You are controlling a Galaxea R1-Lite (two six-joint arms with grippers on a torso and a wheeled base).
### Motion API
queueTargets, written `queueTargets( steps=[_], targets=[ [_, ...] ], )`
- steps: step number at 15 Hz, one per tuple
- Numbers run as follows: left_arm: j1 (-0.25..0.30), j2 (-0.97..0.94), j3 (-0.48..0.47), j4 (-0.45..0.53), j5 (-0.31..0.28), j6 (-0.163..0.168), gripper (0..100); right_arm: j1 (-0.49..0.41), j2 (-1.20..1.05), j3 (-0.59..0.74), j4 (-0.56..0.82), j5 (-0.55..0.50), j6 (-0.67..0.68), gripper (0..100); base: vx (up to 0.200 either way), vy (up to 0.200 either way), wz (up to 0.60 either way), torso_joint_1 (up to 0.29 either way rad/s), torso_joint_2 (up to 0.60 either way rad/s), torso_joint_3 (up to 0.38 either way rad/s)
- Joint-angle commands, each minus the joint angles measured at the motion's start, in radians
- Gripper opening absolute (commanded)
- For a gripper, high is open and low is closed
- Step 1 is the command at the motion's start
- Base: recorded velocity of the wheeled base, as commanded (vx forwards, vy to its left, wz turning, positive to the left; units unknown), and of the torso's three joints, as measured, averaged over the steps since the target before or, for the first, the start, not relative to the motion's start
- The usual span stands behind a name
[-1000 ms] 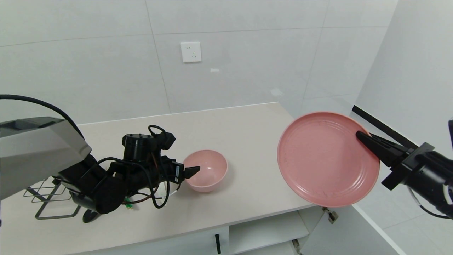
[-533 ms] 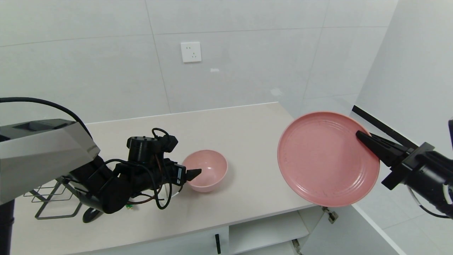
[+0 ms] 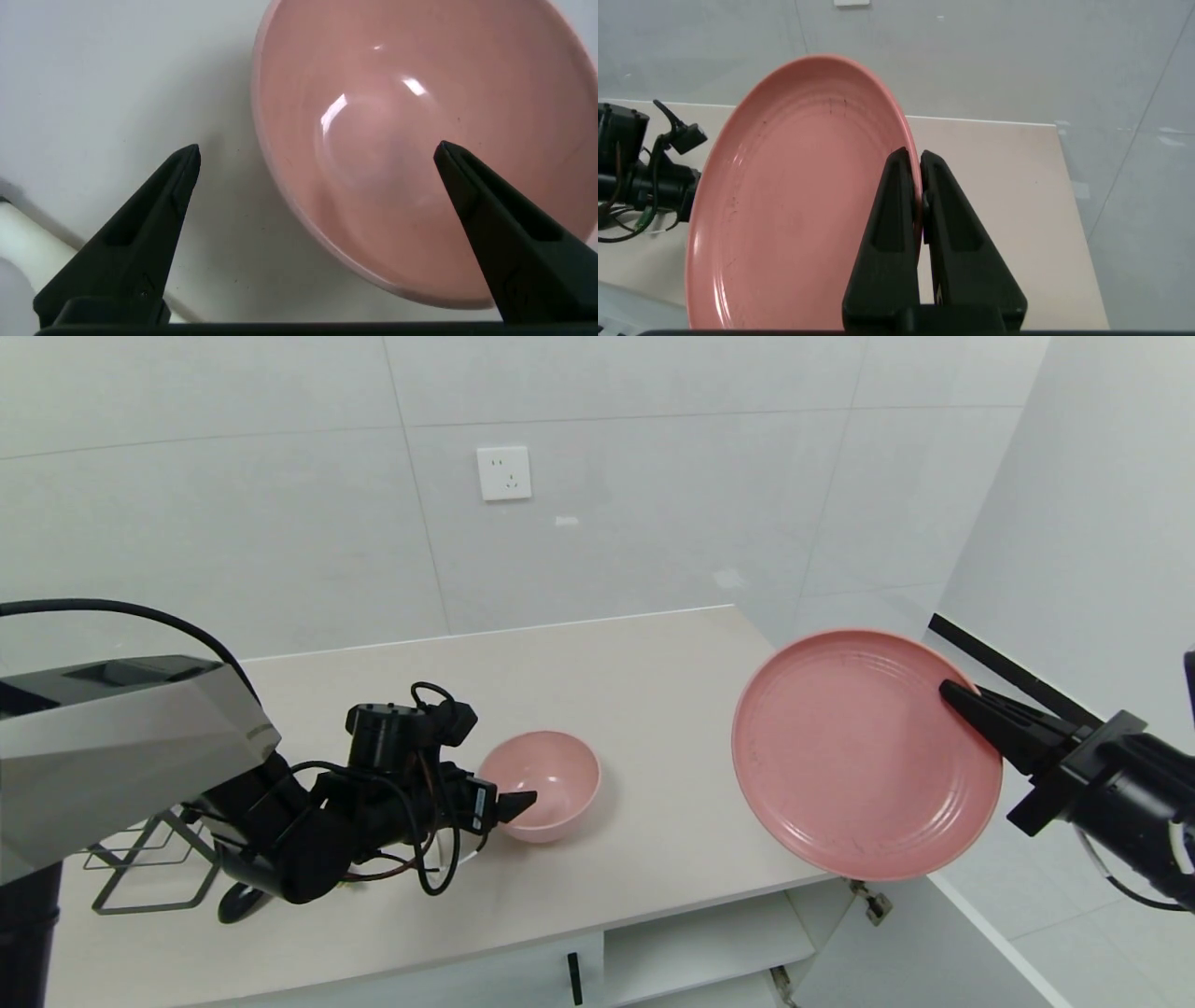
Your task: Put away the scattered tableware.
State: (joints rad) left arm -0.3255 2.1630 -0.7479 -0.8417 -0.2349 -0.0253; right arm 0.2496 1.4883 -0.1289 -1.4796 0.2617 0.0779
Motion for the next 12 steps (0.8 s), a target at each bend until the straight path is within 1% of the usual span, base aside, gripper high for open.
queueTargets(
  steps=[1,2,6,7,11,12],
  targets=[
    [-0.001,0.006,-0.002,0.000,0.000,-0.001,100,0.000,0.000,0.000,-0.001,0.001,0.000,0,0.000,0.000,0.00,0.000,0.00,0.000],
    [-0.001,0.006,-0.004,0.000,0.000,-0.001,0,0.000,0.000,-0.001,-0.001,0.001,0.000,0,0.000,0.000,0.00,0.000,0.00,0.000],
    [-0.013,-0.002,0.001,-0.007,0.000,-0.001,0,0.000,0.000,0.000,-0.001,0.001,0.000,0,0.000,0.000,0.00,0.000,0.00,0.000],
    [-0.015,-0.005,0.001,-0.033,0.000,-0.001,0,0.000,0.000,0.000,-0.001,0.001,0.000,0,0.000,0.000,0.00,0.000,0.00,0.000],
    [-0.029,-0.008,0.013,-0.232,0.011,0.004,0,0.000,0.000,0.000,-0.001,0.001,0.000,0,0.000,0.000,0.00,0.000,0.00,0.000],
    [-0.029,-0.018,0.018,-0.264,0.011,0.007,0,0.000,-0.002,0.000,-0.001,0.001,0.000,0,0.000,0.000,0.00,0.000,0.00,0.000]
  ],
)
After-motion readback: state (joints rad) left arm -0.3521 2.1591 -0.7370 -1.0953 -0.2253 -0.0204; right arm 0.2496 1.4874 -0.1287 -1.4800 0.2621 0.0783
